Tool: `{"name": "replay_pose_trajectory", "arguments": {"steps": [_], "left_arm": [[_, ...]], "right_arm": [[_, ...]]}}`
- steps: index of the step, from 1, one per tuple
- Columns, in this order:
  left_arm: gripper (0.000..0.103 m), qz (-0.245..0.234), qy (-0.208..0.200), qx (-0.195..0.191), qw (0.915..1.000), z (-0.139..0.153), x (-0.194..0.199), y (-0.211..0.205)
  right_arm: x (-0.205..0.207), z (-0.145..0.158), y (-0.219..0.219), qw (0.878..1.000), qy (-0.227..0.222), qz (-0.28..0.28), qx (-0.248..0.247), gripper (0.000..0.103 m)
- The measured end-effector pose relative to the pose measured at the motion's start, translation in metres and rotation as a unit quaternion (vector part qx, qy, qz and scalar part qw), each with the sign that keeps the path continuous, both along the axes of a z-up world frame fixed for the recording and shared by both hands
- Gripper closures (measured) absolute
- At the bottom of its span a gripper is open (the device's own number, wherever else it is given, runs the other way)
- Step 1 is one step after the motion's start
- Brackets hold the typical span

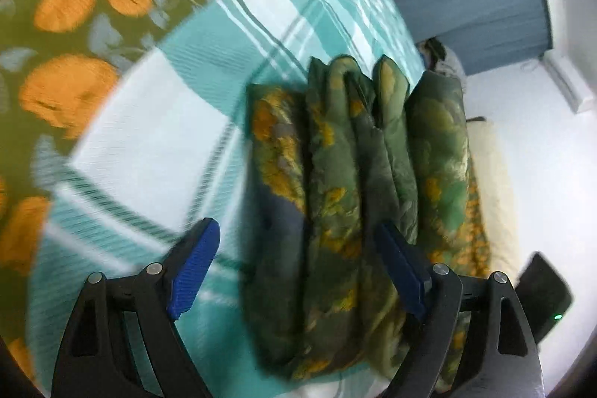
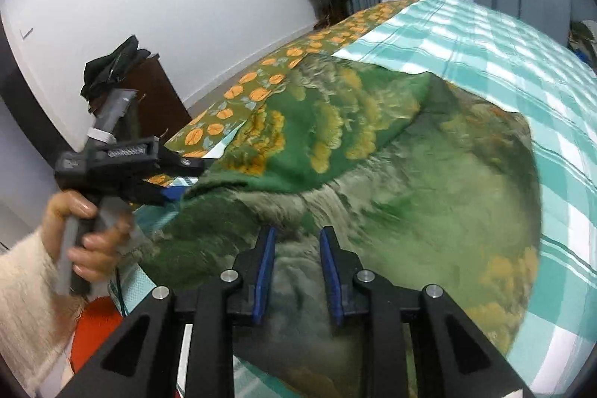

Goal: Fold large clothes

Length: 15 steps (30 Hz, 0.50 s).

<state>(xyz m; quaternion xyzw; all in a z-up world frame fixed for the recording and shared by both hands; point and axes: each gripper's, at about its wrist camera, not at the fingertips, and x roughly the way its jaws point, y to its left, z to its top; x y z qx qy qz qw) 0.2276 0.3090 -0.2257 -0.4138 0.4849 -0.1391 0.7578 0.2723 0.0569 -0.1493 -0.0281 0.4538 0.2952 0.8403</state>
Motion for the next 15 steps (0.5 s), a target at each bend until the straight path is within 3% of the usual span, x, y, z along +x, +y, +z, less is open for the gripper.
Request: {"name": "replay_pose_trajectory", "arguments": {"steps": [3,5,6,11,15], "left_arm": [[0.015,0.014,-0.015,-0.067,0.9976,-0.009,0.007,0.004],[0.008,0.002,-0.037,-0.127,0.9912,-0.008,0.013,0.002],[0.005,-0.007,-0.046,-0.135,0.9897,-0.005,0.014,-0.002],[0.002,-0.076,-0.062,-0.011,0.9951,0.018,0.028,-0.046],[0.001,-0.128,-0.045,0.117,0.9837,0.032,0.048,-0.087]], "right_arm": [[0.011,-0.027,0.006,0.999,0.033,0.005,-0.002,0.076],[0.014,-0.032,0.003,0.999,0.037,0.003,0.006,0.076],[0.014,-0.032,0.003,0.999,0.038,0.002,0.007,0.076],[0.009,-0.034,0.017,1.0,0.024,-0.004,-0.016,0.076],[0.003,-0.035,0.028,0.999,-0.006,-0.009,-0.038,0.076]]}}
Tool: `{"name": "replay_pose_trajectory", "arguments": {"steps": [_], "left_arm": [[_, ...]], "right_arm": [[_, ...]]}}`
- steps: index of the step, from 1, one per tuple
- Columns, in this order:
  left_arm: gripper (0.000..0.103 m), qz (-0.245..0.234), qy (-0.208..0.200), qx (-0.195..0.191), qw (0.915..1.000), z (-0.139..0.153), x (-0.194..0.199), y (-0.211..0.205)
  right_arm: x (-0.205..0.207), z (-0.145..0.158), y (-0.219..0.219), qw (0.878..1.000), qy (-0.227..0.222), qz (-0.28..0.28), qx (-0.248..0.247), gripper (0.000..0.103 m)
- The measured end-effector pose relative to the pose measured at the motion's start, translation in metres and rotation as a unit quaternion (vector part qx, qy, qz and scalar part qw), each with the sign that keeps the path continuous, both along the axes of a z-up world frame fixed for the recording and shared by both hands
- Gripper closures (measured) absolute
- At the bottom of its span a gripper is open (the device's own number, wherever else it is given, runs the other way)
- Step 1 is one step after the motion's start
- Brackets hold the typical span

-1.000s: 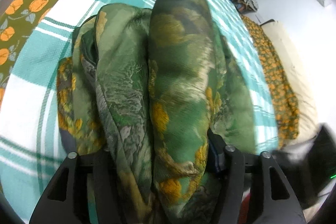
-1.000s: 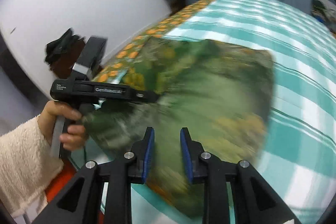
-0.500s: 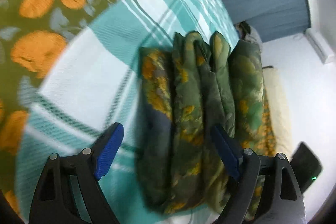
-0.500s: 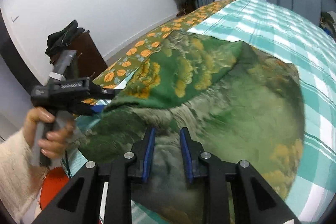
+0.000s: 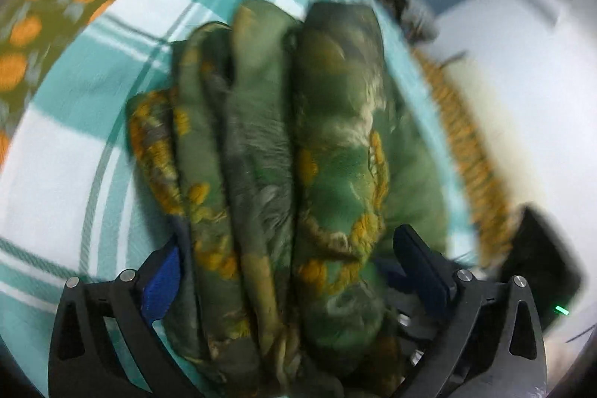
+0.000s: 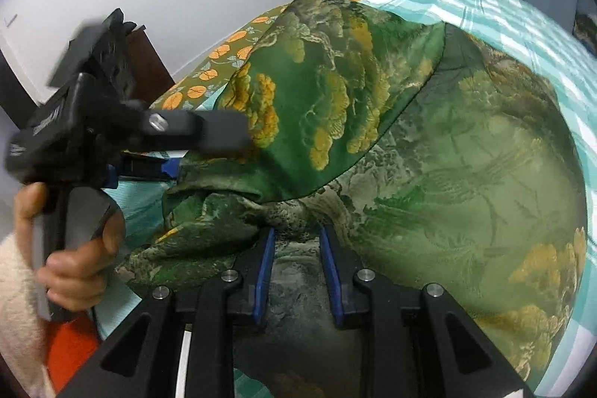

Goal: Fold large clothes

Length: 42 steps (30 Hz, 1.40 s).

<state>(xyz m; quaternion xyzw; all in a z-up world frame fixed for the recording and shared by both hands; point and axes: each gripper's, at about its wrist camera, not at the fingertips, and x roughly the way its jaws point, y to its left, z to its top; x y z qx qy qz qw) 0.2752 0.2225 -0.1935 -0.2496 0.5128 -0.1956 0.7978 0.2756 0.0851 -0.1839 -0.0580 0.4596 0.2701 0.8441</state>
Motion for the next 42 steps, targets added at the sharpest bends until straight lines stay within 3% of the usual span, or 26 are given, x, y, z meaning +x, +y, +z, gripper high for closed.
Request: {"name": "replay_pose_trajectory", "arguments": {"steps": [2,5,7,9,11,12,15,17,20,23,26,29,31,35,42], "left_arm": [[0.003,0.005,0.029,0.028,0.9992,-0.007,0.014,-0.006],[0.009,0.022,0.063,-0.006,0.9978,-0.017,0.027,0.004],[0.014,0.016,0.058,0.006,0.9982,-0.015,0.029,0.001],[0.017,0.012,0.056,0.015,0.9982,-0.014,0.023,0.001],[0.018,0.01,0.058,0.013,0.9982,-0.014,0.028,-0.003],[0.018,0.009,0.058,0.011,0.9982,-0.015,0.029,-0.004],[0.017,0.008,0.057,0.006,0.9983,-0.011,0.019,-0.003],[0.015,0.009,0.057,-0.002,0.9983,-0.015,0.009,0.003],[0.012,0.01,0.059,-0.011,0.9982,-0.019,0.007,0.012],[0.01,0.007,0.059,-0.011,0.9982,-0.02,0.006,0.009],[0.008,0.004,0.062,-0.006,0.998,-0.022,0.007,0.006],[0.008,0.003,0.064,-0.003,0.9979,-0.021,0.01,0.008],[0.008,0.003,0.063,-0.001,0.998,-0.02,0.012,0.005],[0.006,0.003,0.063,-0.003,0.998,-0.021,0.018,0.002],[0.002,0.002,0.067,0.005,0.9978,-0.025,0.019,-0.013]], "right_arm": [[-0.007,0.001,-0.001,1.0,-0.015,0.003,-0.003,0.076],[-0.023,0.011,-0.009,0.999,-0.038,0.005,0.007,0.076],[-0.036,0.019,-0.019,0.999,-0.04,0.013,0.019,0.074],[-0.046,0.033,-0.04,0.998,-0.039,0.008,0.042,0.058],[-0.056,0.049,-0.075,0.995,-0.055,-0.023,0.08,0.026],[-0.06,0.057,-0.103,0.991,-0.07,-0.054,0.101,0.022],[-0.05,0.052,-0.167,0.985,-0.053,-0.112,0.124,0.021],[-0.036,0.035,-0.2,0.98,-0.007,-0.152,0.127,0.021],[-0.032,0.003,-0.235,0.964,0.078,-0.194,0.162,0.021],[-0.038,-0.005,-0.229,0.963,0.096,-0.187,0.169,0.021],[-0.04,0.005,-0.218,0.958,0.098,-0.16,0.216,0.021],[-0.025,0.001,-0.209,0.959,0.119,-0.151,0.21,0.021],[-0.014,-0.018,-0.207,0.952,0.142,-0.149,0.227,0.014],[0.003,-0.039,-0.207,0.933,0.177,-0.146,0.278,0.012],[0.027,-0.045,-0.193,0.93,0.197,-0.137,0.277,0.011]]}}
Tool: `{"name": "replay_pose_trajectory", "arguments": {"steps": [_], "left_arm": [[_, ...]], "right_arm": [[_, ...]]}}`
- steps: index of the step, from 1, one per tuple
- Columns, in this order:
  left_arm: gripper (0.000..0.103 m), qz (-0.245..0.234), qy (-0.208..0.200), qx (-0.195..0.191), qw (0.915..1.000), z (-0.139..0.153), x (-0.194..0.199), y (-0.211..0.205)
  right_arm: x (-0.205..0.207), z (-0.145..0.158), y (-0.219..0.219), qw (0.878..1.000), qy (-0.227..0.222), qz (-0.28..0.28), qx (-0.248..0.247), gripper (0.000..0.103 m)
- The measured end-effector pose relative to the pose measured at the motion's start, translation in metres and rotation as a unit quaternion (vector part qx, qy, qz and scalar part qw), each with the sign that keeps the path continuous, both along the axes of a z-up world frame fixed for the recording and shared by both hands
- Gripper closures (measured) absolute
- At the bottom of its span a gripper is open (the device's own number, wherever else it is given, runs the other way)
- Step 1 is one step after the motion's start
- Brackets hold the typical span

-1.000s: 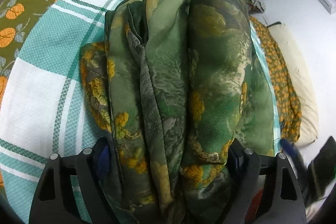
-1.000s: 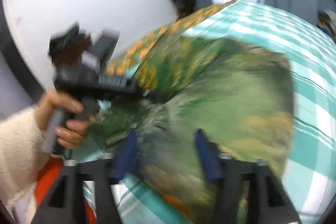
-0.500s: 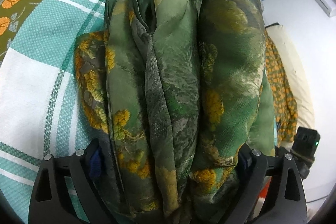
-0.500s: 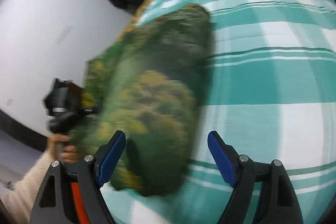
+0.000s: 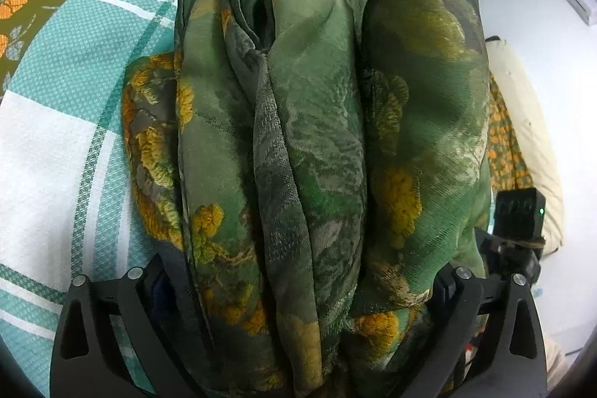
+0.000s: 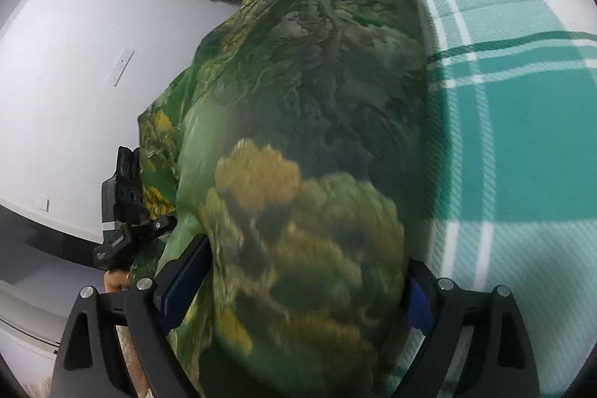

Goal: Fold large clothes

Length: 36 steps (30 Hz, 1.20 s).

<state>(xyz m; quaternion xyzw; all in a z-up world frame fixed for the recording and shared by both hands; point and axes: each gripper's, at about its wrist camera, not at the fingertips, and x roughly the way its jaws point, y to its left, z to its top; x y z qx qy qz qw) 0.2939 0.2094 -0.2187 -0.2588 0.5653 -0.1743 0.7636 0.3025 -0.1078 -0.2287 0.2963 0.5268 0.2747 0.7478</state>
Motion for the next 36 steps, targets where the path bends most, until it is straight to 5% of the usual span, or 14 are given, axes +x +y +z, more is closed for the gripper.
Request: {"name": "replay_pose_trajectory", "arguments": {"steps": [4,9,12,18,26,32,36], "left_arm": [[0.004,0.007,0.003,-0.004,1.0,0.002,0.004,-0.004],[0.04,-0.002,-0.046,0.019,0.9988,0.027,-0.008,-0.01],[0.047,0.002,-0.068,0.03,0.9972,0.048,-0.019,-0.017],[0.048,0.003,-0.125,0.026,0.9918,0.098,-0.009,-0.033],[0.048,0.007,-0.151,0.036,0.9879,0.111,0.089,-0.061],[0.046,0.012,-0.11,0.051,0.9926,0.058,0.147,-0.075],[0.018,0.026,-0.095,0.042,0.9942,0.024,0.154,-0.068]], "right_arm": [[0.006,0.0,0.003,1.0,0.004,0.019,0.0,0.012],[-0.012,0.03,0.014,0.996,-0.065,0.019,-0.058,0.037],[-0.024,0.052,0.02,0.993,-0.099,0.023,-0.067,0.042],[-0.031,0.102,0.0,0.984,-0.168,0.028,-0.05,0.042],[0.055,0.125,-0.041,0.98,-0.194,0.019,-0.038,0.042],[0.129,0.084,-0.063,0.988,-0.148,0.027,-0.03,0.042],[0.151,0.028,-0.073,0.996,-0.082,0.013,-0.013,0.033]]}}
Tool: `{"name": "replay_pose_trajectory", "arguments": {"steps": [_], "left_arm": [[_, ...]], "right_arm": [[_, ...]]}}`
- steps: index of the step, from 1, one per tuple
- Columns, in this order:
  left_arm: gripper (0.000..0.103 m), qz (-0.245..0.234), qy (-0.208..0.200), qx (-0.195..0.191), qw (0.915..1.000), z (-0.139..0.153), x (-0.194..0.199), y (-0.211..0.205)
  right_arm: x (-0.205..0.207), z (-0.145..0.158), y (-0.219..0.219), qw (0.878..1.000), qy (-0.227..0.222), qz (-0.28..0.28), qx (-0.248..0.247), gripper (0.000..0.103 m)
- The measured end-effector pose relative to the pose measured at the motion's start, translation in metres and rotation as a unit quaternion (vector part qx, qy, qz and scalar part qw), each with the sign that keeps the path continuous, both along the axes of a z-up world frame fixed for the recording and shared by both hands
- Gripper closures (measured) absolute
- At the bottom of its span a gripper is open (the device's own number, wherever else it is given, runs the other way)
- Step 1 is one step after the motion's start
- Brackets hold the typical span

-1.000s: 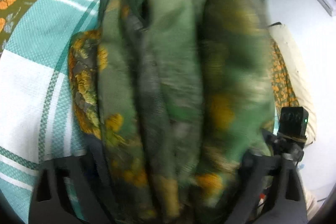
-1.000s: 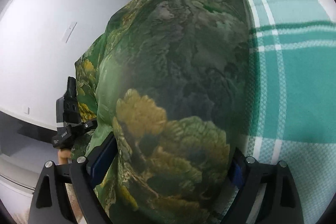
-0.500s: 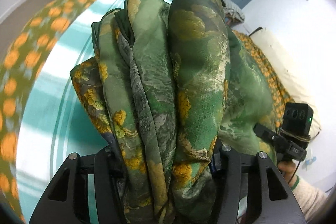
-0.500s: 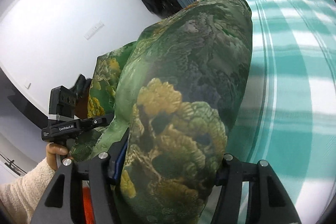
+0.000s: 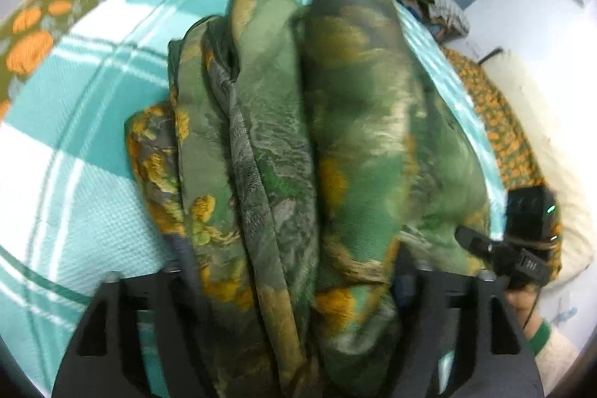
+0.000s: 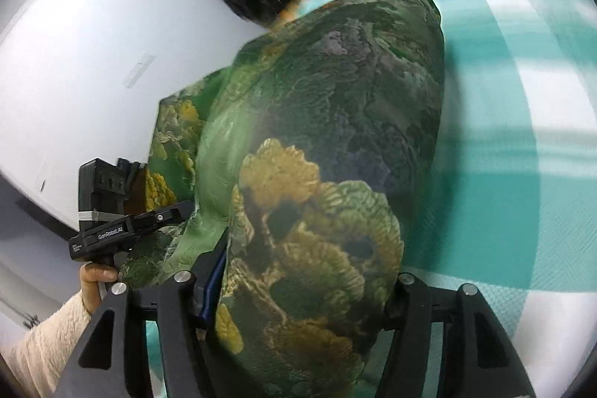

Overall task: Fold large clothes
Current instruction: 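Release the folded jacket and lift both grippers away from it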

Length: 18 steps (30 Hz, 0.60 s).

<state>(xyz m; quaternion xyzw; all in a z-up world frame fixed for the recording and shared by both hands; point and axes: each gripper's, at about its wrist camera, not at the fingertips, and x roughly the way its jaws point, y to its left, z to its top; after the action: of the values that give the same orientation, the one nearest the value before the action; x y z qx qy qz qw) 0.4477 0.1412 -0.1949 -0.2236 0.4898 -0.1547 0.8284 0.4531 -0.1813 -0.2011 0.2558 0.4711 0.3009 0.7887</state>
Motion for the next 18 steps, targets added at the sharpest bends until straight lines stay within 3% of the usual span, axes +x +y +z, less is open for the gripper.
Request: {"name": "replay_pose_trajectory", "arguments": {"steps": [2,4,8,11,13,16,18], "left_arm": [[0.011,0.008,0.001,-0.022,0.9997,0.001,-0.006,0.005],[0.01,0.0,-0.003,-0.009,0.9999,0.01,-0.012,0.004],[0.01,0.003,-0.025,0.034,0.9991,0.045,-0.054,0.002],[0.009,0.02,-0.073,0.089,0.9931,0.079,-0.096,-0.001],[0.004,0.015,-0.12,0.145,0.982,0.102,-0.122,-0.011],[0.001,0.023,-0.202,0.233,0.951,0.136,-0.178,-0.036],[0.001,0.033,-0.231,0.266,0.9354,0.145,-0.202,-0.048]], "right_arm": [[-0.003,-0.007,-0.009,0.999,0.009,-0.007,0.034,0.022],[-0.008,-0.004,-0.017,0.999,0.019,-0.013,0.039,0.019],[-0.032,0.026,-0.035,0.999,0.007,-0.032,-0.014,0.017],[-0.08,0.065,-0.038,0.994,-0.056,-0.042,-0.085,0.016],[-0.116,0.09,-0.035,0.982,-0.102,-0.05,-0.148,0.014],[-0.173,0.11,-0.041,0.963,-0.14,-0.07,-0.218,0.01],[-0.211,0.118,-0.037,0.949,-0.157,-0.093,-0.258,0.008]]}}
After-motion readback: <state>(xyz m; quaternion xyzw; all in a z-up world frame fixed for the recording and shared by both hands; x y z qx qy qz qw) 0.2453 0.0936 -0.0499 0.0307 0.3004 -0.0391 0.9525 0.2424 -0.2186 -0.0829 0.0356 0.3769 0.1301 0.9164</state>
